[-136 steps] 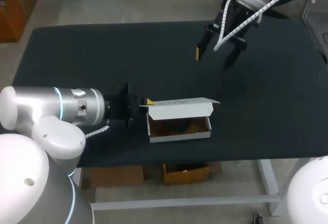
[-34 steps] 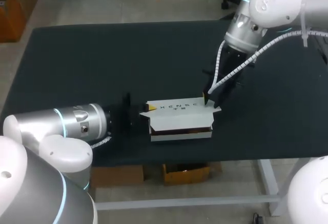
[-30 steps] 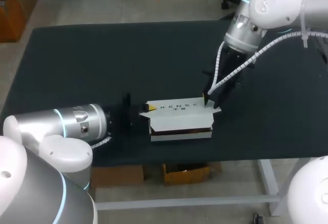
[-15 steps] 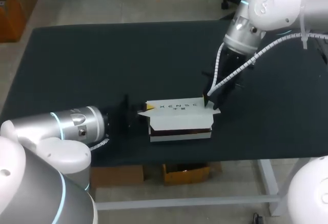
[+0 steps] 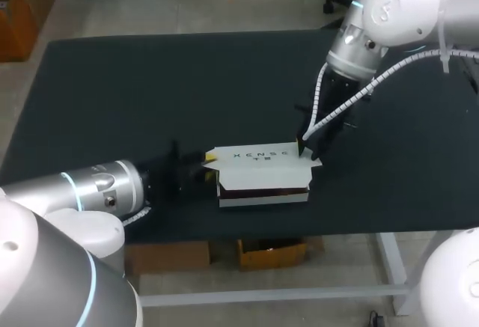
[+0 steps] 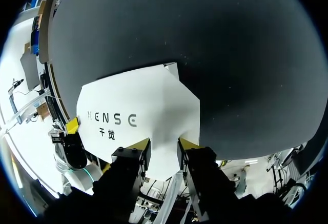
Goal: Assemble the packaging by folding the flat box into shape, placing the metal phone stand inside, and closing the box properly
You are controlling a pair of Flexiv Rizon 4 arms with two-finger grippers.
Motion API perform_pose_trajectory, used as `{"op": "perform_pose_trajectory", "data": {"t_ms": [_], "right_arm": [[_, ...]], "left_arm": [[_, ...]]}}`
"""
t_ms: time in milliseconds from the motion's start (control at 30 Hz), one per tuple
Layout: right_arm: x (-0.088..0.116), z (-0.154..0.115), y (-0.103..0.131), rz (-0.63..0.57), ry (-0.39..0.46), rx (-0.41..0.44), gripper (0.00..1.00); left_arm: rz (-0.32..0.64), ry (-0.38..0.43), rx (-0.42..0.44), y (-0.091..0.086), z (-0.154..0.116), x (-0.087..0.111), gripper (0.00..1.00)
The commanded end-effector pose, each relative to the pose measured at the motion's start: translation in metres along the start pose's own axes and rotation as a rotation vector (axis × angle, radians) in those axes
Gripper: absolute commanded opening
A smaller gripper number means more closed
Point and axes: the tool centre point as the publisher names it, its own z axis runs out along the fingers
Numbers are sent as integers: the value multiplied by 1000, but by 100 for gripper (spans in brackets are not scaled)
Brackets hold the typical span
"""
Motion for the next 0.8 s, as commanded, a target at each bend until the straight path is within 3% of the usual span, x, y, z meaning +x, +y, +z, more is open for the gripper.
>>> {"op": "perform_pose_trajectory", "data": {"t_ms": [33,467,800], "right_arm": [[0,1,-1,2,-3,-8,32],[1,0,-2,4,-5,-26,33],[1,2,-3,6,-22,-55,34]], "left_arm": [[5,-6,-2,0,-17,6,28],[-9,-4,-73,6,-65,9,34],[-172,-15,-80,6,-88,-12,29]]}}
